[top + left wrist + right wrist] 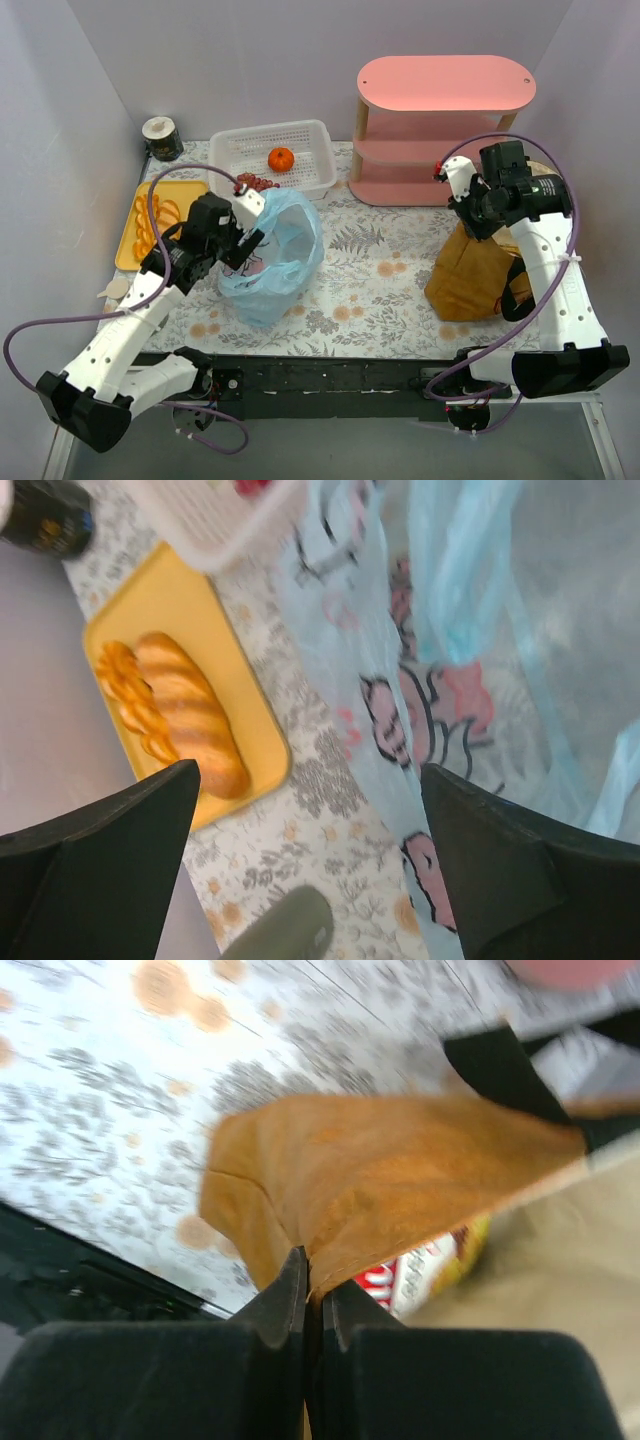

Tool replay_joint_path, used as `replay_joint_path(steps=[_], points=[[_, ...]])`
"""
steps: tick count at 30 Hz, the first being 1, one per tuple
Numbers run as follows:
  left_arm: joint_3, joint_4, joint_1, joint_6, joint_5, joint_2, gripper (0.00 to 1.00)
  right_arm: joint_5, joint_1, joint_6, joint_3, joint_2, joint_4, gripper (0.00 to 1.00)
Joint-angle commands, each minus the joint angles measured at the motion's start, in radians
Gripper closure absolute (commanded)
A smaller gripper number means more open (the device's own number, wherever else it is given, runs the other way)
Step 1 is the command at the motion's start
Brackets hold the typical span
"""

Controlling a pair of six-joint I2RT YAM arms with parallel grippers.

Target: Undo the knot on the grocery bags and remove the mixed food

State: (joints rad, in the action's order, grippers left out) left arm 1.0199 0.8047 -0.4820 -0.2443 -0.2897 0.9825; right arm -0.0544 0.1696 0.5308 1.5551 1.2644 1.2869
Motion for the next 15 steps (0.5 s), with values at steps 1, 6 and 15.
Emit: replay_joint_path(steps=[1,6,15], points=[[0.254,-0.166,-0.012,-0.061,-0.063,0.070,0.06,0.452,0.071,0.080,0.092,0.029,0.025,0.99],[0.365,-0.307,-0.021,-0.107,-0.069,0.156,0.04,0.605,0.384,0.051,0.089,0.087,0.012,0.99],[0.399,-0.545,-0.024,-0.107,-0.103,0.272,0.02,0.574,0.714,0.221,0.423,0.375,0.023,0.99]])
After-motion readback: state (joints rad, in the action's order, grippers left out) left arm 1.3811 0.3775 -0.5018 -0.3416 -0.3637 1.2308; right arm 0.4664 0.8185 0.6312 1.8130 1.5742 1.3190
